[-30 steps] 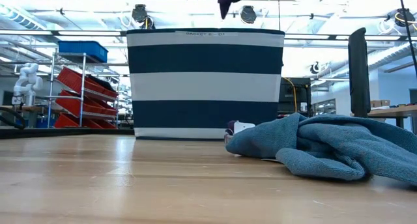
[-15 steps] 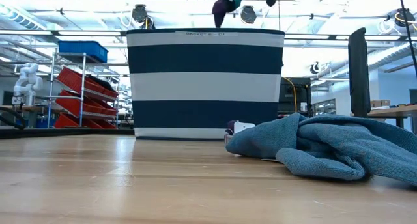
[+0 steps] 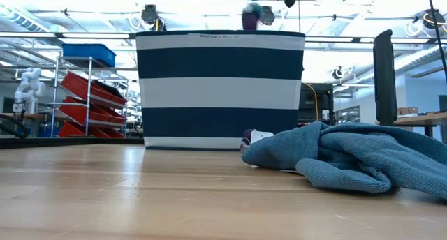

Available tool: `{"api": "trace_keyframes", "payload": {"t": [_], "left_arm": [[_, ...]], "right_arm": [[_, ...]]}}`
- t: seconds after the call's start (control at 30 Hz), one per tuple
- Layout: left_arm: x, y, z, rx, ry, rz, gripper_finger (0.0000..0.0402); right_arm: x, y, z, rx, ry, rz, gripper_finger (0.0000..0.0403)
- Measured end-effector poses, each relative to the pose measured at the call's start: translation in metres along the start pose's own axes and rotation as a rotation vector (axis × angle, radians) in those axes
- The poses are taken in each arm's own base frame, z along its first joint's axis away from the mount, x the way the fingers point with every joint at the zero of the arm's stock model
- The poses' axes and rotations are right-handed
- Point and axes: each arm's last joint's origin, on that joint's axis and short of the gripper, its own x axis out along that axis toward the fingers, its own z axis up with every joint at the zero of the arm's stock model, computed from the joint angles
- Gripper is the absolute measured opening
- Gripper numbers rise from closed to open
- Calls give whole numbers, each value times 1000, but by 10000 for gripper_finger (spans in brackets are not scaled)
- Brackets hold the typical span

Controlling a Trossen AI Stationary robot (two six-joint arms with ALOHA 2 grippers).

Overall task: Sort clothes
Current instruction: Put the black sock into the blue laundry bin, then put the gray and purple sock into the blue laundry bin

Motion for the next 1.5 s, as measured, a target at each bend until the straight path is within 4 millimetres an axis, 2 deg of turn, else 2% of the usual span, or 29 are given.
{"api": "trace_keyframes", "payload": {"t": [0.43,0.57,0.7,1.3,1.4,1.5], "left_arm": [[0,0,0,0,0,0,132],[0,0,0,0,0,0,132],[0,0,0,0,0,0,132],[0,0,0,-17,0,-1,132],[0,0,0,-22,0,-1,132],[0,0,0,-22,0,-1,132]], "right_arm": [[0,0,-1,57,11,1,285],[0,0,-1,68,11,5,323],[0,2,-1,83,22,65,343],[0,3,-2,52,33,99,348],[0,3,-4,28,55,95,317],[-1,2,-6,23,79,92,258]]}}
